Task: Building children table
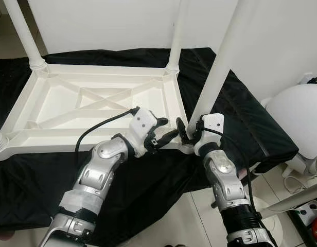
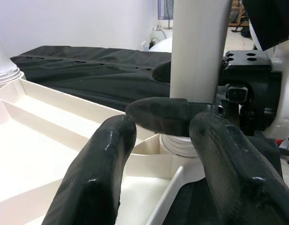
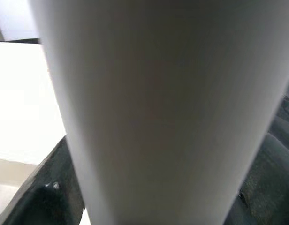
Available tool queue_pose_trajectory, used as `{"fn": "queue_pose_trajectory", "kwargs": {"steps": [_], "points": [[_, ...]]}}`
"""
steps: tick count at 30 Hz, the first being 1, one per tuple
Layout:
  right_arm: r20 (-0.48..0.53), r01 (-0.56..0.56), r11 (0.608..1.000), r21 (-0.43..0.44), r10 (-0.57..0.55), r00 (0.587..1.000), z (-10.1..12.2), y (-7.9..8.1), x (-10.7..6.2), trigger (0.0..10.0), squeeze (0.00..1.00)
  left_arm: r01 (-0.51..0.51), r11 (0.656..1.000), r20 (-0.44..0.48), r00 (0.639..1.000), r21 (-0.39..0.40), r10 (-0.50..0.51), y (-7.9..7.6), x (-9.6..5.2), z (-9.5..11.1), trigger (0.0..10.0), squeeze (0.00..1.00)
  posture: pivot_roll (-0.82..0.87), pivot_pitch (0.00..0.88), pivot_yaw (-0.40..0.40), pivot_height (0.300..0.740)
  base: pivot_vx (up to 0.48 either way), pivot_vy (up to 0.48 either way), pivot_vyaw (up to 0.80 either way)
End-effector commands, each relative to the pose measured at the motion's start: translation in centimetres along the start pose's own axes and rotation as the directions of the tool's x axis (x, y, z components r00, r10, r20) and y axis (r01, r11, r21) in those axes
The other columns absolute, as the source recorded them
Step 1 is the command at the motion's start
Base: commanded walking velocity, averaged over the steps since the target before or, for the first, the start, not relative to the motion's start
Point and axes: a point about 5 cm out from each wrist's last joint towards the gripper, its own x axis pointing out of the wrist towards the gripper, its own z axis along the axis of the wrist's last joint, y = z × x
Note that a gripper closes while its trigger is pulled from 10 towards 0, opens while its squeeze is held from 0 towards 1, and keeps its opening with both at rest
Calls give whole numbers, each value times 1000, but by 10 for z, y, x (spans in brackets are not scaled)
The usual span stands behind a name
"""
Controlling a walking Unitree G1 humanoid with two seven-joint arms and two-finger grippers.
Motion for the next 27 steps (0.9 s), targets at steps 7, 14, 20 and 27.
{"fn": "queue_pose_trajectory", "kwargs": {"steps": [7, 14, 20, 27], "points": [[19, -106, 994, 32, 105, 994, -1, -8, -7, 10000, 0, 117, 993, -45, 992, 12, -117, -18, -9, -9, 10000, 0, 39, 72, -32, 740, 0, 0, 0], [-46, -232, 969, -87, 228, 973, -8, -24, -17, 10000, 0, 201, 978, -99, 976, 53, -195, -28, -21, -15, 10000, 0, 36, 59, -50, 740, 0, 0, 0], [-89, -392, 912, -117, 384, 919, -6, -28, -12, 10000, 0, 208, 977, -90, 975, 49, -203, -27, -23, -11, 10000, 0, 45, 52, -38, 740, 0, 0, 0], [-94, -464, 878, -117, 455, 885, -2, -28, -9, 10000, 0, 211, 976, -99, 974, 62, -204, -26, -23, -8, 10000, 0, 52, 53, -38, 740, 0, 0, 0]]}}
